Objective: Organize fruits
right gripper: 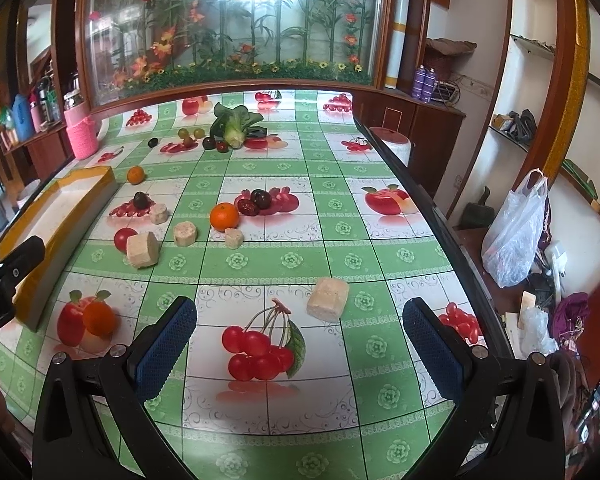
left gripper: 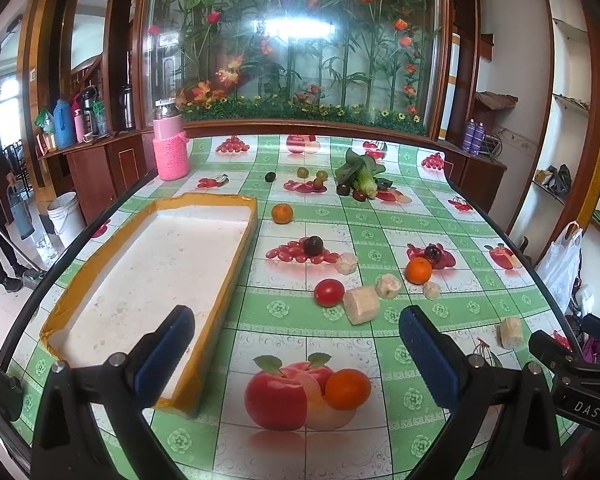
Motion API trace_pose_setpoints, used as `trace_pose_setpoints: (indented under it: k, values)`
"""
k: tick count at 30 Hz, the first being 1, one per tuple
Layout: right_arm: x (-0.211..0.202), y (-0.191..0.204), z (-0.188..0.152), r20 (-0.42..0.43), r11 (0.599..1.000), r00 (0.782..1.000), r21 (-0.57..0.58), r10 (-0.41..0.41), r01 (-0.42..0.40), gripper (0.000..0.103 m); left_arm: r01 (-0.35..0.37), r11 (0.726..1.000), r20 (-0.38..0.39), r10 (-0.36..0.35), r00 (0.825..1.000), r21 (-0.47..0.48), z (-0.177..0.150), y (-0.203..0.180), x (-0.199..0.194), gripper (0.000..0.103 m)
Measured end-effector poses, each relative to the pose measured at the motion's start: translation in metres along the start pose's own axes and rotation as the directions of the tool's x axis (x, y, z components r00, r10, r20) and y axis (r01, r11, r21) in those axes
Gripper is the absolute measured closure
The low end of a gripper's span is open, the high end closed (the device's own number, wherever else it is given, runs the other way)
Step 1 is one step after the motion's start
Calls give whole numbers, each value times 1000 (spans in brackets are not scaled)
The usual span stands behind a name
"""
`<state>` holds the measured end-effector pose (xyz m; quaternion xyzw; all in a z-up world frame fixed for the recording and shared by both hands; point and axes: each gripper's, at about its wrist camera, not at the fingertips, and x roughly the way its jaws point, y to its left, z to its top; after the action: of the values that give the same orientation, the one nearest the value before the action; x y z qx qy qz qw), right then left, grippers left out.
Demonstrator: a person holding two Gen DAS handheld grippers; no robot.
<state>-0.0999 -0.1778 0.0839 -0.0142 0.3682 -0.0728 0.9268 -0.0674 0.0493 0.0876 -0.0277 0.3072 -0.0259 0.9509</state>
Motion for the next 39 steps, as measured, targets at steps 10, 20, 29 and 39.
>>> trace_pose_setpoints:
  k: [10,20,29,39]
  values:
    - [21,-7,6,-59,999,997,-7,47,-48,0,-24,997,-8,24,1000,68,0,-1,2,0]
    - [95,9,31,-180,984,972,-65,154,-168,0,-21,989,-78,33,996,147,-8,3,7,0]
    - [146,39,48,-267,948,937,-163,226,-275,46,4,990,-122,14,992,143,-5,-2,14,0]
    - [152,43,49,-260,918,918,-186,298,-350,83,31,989,-152,-9,988,142,3,-19,32,0]
